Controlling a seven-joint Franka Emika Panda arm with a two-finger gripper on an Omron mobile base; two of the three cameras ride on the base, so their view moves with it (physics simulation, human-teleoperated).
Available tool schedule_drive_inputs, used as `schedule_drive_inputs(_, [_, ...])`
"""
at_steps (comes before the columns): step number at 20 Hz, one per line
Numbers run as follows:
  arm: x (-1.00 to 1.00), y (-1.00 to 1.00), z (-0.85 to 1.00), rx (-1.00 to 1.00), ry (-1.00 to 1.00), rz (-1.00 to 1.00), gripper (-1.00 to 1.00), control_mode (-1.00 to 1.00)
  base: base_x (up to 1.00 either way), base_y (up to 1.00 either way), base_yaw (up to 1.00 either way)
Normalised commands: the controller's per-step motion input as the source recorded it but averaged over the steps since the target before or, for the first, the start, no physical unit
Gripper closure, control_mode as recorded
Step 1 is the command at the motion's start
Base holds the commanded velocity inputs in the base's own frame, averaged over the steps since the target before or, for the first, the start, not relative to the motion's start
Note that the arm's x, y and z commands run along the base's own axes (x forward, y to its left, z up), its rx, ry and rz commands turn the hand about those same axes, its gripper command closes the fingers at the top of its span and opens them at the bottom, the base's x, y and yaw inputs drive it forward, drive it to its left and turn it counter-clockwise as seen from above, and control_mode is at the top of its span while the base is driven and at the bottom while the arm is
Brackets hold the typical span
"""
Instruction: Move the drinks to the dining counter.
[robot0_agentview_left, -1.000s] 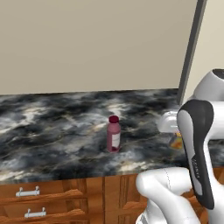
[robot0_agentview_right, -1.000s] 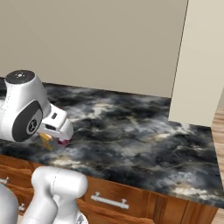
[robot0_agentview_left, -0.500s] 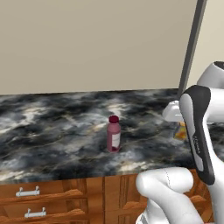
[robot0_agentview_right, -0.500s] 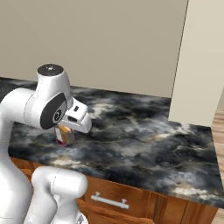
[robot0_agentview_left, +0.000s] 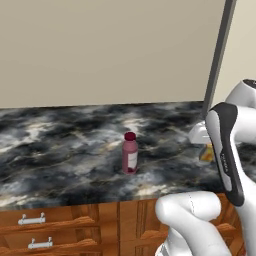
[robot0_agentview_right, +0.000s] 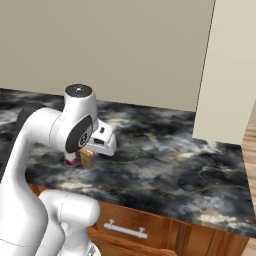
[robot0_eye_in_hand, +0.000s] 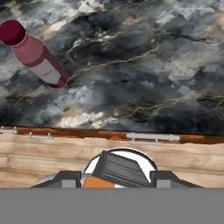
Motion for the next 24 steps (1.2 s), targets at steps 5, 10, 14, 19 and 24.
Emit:
schedule_drive_inputs(5, [0.07,-0.01,-0.15,0.0,0.07,-0.01,1.0,-1.0,0.0,0.0,0.0])
schedule_drive_inputs(10, [0.08,0.0,-0.19,-0.03,0.09,-0.07,1.0,-1.0,0.0,0.0,0.0])
schedule_drive_inputs(14, [0.1,-0.11,-0.23,0.0,0.01,-0.05,1.0,-1.0,0.0,0.0,0.0])
schedule_drive_inputs(19, [0.14,-0.16,-0.36,0.0,0.0,0.0,1.0,-1.0,0.0,0.0,0.0])
schedule_drive_inputs(24, [0.27,-0.15,-0.23,0.0,0.0,0.0,1.0,-1.0,0.0,0.0,0.0])
